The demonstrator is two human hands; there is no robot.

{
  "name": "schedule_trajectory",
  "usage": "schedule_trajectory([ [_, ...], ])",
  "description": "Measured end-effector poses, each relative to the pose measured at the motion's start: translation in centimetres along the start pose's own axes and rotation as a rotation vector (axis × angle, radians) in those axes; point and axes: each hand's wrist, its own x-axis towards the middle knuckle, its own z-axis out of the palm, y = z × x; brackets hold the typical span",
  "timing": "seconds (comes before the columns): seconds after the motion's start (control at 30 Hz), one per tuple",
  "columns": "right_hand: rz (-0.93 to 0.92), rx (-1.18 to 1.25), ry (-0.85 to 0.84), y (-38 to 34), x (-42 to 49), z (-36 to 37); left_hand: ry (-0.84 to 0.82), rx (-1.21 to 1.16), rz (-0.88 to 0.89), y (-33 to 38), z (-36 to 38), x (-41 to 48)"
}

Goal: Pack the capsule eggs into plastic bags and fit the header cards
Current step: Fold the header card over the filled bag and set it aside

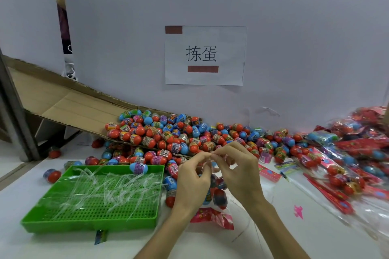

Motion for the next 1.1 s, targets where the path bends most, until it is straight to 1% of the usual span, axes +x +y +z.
schedule_trajectory([
  [0.2,0.031,0.061,-0.051,0.1,0.4,-1.0,-0.022,0.01,-0.016,-0.2,0.1,0.2],
  [0.4,0.103,0.047,-0.112,0.7,0.6,-1.3,-0.054,0.003,-0.028,-0.1,0.2,0.2],
  [0.5,0.154,0.081,-0.064,0.7,0.5,-1.1,-0.068,-0.06,-0.067,-0.2,0.2,0.3],
  [0.6,0.26,0.169,0.015,1.5,0.9,-1.5,-0.062,-0.142,-0.118,-0.3,0.1,0.4],
  [0.77,0.493,0.239,0.112,4.4,1.3,-3.2,0.008,-0.213,-0.178,-0.4,-0.3,0.7],
  [0.83,0.58,0.225,0.168,5.8,1.3,-3.8,0.054,-0.215,-0.191,-0.5,-0.3,0.8],
  [0.97,0.748,0.135,0.266,8.5,0.9,-4.9,0.201,-0.207,-0.228,-0.8,-0.6,1.0],
  [1.03,0.834,0.084,0.266,9.4,0.4,-5.5,0.269,-0.197,-0.246,-0.9,-0.8,1.1],
  [1.1,0.892,0.011,0.17,10.3,-0.1,-5.9,0.331,-0.209,-0.261,-1.0,-1.0,1.1],
])
